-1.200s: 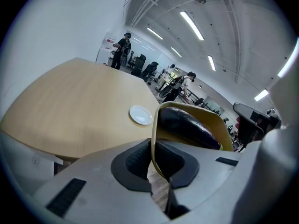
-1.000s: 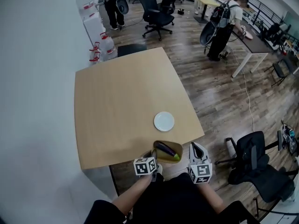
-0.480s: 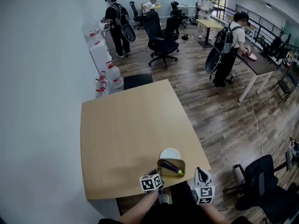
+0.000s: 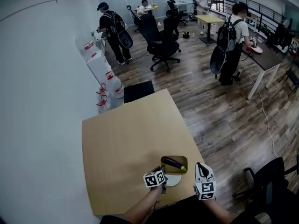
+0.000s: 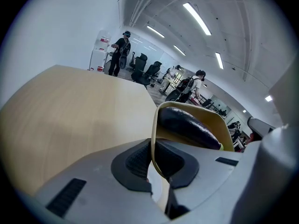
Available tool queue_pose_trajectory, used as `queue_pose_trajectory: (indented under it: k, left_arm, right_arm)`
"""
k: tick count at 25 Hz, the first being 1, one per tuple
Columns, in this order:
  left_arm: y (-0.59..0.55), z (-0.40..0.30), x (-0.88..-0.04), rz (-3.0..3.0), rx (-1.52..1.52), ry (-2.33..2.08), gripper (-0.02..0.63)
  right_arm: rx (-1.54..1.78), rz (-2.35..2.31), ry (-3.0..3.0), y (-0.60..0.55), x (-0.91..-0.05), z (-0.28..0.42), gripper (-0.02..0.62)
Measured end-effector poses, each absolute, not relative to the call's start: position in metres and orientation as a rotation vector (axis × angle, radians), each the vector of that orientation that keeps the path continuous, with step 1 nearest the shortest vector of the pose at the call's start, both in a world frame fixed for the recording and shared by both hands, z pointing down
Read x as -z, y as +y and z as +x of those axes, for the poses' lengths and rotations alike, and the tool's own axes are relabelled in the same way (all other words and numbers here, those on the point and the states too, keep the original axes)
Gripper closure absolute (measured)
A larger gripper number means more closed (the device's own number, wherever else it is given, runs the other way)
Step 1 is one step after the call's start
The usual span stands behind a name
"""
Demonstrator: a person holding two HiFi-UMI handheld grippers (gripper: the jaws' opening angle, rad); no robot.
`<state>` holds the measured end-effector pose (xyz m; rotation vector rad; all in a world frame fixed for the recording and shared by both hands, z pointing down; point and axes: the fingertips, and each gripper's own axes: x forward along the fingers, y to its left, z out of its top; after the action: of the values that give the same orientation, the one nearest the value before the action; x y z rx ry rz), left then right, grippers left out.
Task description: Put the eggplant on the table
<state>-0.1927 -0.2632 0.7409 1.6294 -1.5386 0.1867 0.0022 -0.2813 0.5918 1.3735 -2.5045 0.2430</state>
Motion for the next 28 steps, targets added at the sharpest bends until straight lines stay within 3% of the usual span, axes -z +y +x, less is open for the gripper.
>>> queue_pose_trajectory:
  k: [17, 28]
  left_arm:
    - [-0.44, -0.205, -0.834, 1.544, -0.466, -1.571, 0.584]
    - [-0.461, -0.212, -0.885, 1.416, -0.477, -1.569, 0.583]
  right_arm:
    - [-0.375, 1.279, -2.406, -0.407, -0.654, 0.036, 0.535]
    - [-0.44, 1.328, -2.315, -0.424, -0.678, 0.061, 0.535]
